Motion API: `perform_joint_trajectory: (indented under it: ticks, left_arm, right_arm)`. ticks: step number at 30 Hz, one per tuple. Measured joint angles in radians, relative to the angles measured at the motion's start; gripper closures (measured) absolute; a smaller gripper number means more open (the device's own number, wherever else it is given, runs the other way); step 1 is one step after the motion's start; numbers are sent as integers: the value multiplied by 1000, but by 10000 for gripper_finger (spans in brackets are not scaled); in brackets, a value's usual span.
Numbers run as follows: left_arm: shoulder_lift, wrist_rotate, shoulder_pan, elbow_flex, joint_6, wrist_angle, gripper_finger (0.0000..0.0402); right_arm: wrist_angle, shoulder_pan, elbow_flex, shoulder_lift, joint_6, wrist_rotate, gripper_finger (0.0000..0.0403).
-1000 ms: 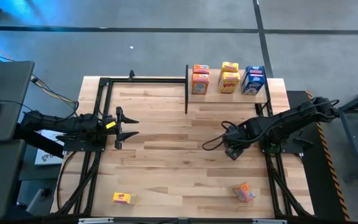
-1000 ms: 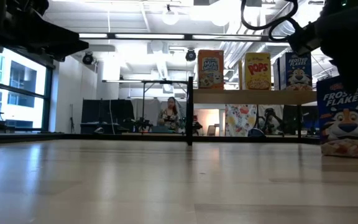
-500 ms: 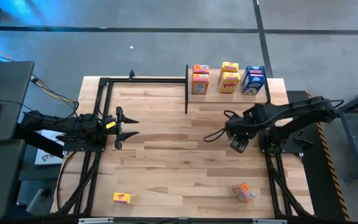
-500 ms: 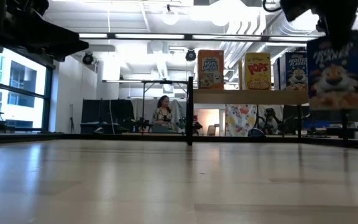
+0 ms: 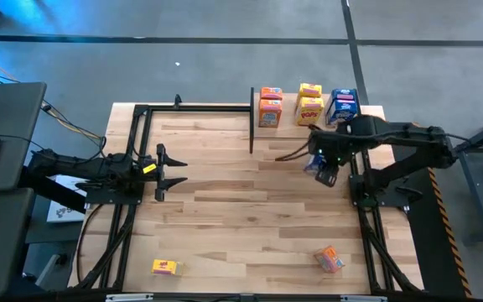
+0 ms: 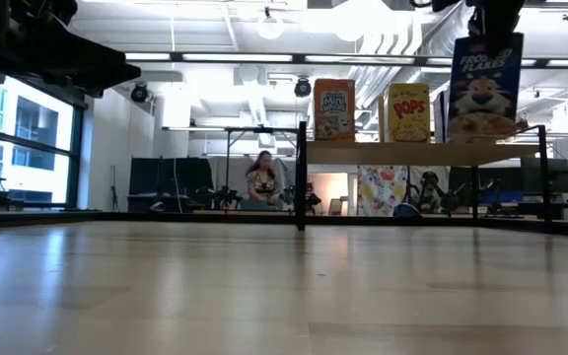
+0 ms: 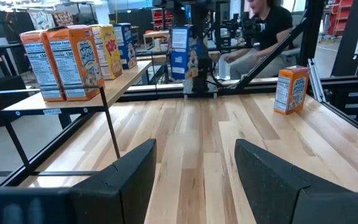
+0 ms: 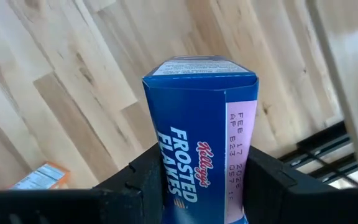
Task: Stack cereal on shelf
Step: Put the blue cereal box on the shelf aligned with the other blue cereal boxes
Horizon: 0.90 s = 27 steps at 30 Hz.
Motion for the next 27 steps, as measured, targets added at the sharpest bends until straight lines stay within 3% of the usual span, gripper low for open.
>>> perform_joint_trajectory:
  ticks: [16,27]
  left_arm:
    - [0,0,0,0,0,0,194]
    - [0,0,0,0,0,0,194]
  right_arm:
    - [0,-260,0,0,-350,76,244]
    - [0,-350,67,-10,-395,23,244]
